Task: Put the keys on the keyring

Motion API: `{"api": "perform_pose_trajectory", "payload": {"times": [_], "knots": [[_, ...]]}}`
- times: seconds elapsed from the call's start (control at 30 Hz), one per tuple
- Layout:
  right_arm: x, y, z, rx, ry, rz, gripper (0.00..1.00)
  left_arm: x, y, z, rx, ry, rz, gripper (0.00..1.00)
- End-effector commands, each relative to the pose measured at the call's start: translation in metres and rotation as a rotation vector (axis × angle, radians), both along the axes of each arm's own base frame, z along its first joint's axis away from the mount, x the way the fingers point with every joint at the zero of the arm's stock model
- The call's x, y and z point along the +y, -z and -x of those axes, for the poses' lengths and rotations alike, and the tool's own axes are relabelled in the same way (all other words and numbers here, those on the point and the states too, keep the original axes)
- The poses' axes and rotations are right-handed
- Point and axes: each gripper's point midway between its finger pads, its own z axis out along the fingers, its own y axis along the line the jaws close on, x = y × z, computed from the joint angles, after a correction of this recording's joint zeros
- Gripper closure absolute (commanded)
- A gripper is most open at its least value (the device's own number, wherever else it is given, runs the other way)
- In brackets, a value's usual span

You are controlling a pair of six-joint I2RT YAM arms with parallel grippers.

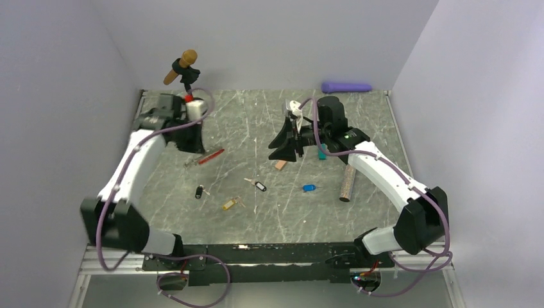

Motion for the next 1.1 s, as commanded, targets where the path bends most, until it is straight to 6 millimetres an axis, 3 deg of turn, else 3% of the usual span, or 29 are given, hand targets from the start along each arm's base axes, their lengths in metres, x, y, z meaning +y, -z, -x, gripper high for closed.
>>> {"api": "perform_pose_trajectory", "payload": {"times": [0.0,0.03,0.07,0.13,0.2,0.27,0.43,0.63,1.07], "knots": [[-0.004,-0.015,0.007,-0.029,-0.021,-0.063,0.52,-0.097,-0.016,0.004,0.036,0.225,0.007,1.0],[-0.006,-0.016,0.006,-0.03,-0.015,-0.068,0.52,-0.121,-0.023,0.015,0.03,0.319,-0.049,1.0],[-0.008,-0.017,0.004,-0.033,-0.01,-0.075,0.51,-0.122,-0.025,0.017,0.041,0.331,-0.111,1.0],[-0.012,-0.02,0.004,-0.038,-0.005,-0.086,0.51,-0.091,-0.018,0.005,0.026,0.285,-0.259,1.0],[-0.016,-0.022,0.005,-0.041,-0.006,-0.097,0.51,-0.056,-0.005,-0.006,0.025,0.189,-0.296,1.0],[-0.019,-0.024,0.006,-0.051,-0.011,-0.104,0.51,-0.041,-0.003,-0.004,0.038,0.149,-0.267,1.0],[-0.021,-0.026,0.008,-0.062,-0.037,-0.112,0.51,-0.073,-0.024,0.013,-0.143,0.328,-0.14,1.0],[-0.017,-0.028,0.017,-0.06,-0.11,-0.137,0.51,-0.089,-0.044,0.037,-0.275,0.501,-0.128,1.0],[0.002,-0.038,0.03,-0.049,-0.209,-0.156,0.52,-0.126,-0.068,0.062,-0.376,0.64,-0.015,1.0]]}}
